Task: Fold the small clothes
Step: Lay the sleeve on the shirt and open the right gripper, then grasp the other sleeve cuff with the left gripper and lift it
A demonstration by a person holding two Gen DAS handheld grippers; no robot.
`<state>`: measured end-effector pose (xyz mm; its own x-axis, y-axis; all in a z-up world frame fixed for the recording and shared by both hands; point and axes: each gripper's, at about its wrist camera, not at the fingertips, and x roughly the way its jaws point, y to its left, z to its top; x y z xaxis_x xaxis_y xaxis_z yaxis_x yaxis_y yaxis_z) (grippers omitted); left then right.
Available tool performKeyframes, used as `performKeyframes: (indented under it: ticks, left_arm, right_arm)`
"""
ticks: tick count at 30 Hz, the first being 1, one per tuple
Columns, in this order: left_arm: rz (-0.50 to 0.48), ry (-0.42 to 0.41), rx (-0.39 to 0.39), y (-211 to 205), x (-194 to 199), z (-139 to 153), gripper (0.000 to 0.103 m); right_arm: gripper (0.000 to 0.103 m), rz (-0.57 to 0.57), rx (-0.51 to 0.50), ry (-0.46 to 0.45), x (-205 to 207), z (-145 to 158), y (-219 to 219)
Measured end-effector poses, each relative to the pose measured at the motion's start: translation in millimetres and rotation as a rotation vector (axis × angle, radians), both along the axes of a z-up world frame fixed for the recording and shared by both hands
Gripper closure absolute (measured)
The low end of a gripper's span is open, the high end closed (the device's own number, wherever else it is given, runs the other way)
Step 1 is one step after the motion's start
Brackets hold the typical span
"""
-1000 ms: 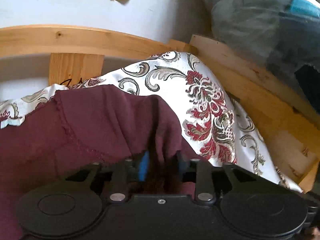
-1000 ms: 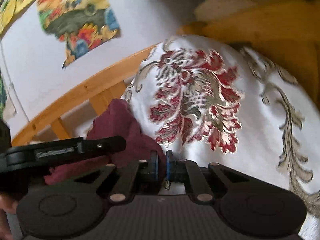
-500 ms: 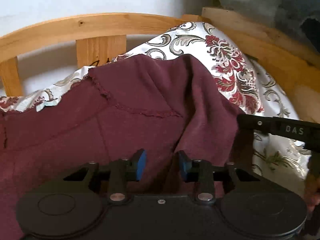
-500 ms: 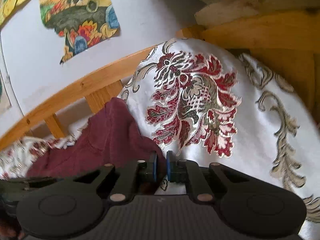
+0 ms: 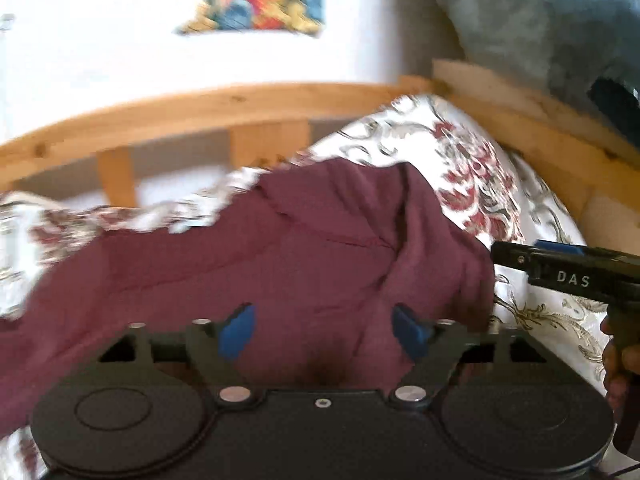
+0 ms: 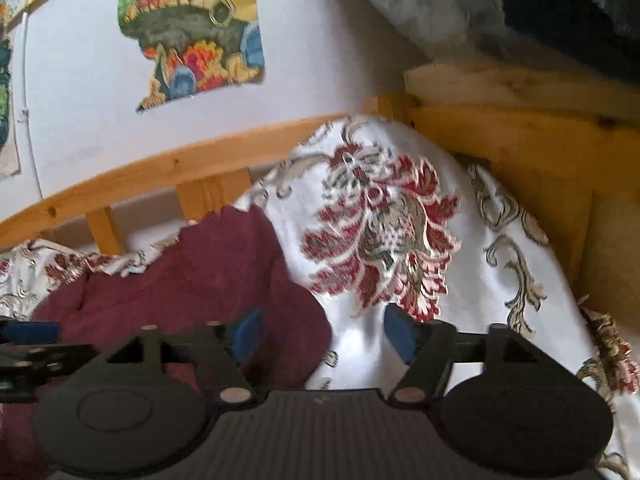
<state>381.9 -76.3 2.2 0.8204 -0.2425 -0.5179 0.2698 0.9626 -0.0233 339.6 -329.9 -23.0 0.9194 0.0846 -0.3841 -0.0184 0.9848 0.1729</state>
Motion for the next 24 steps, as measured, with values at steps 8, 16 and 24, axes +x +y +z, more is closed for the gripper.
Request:
performKeyframes:
  ticks: [8,16,24]
  left_arm:
    - [0.316,-0.077,-0.036,83,-111,19,0.001]
    - [0.686,-0.048,-0.05,226,-175,14,0.001]
    - [1.021,-0.112,-0.181,352,-240,14,0.001]
  right_arm:
    - [0.0,0.055,-0.043,-0.109,-36,31,44]
    - [0.0,0.159,-0.102,-0.16,-78,43,100]
    - [0.0,0.257,-0.236,-0.211,-133,37,153]
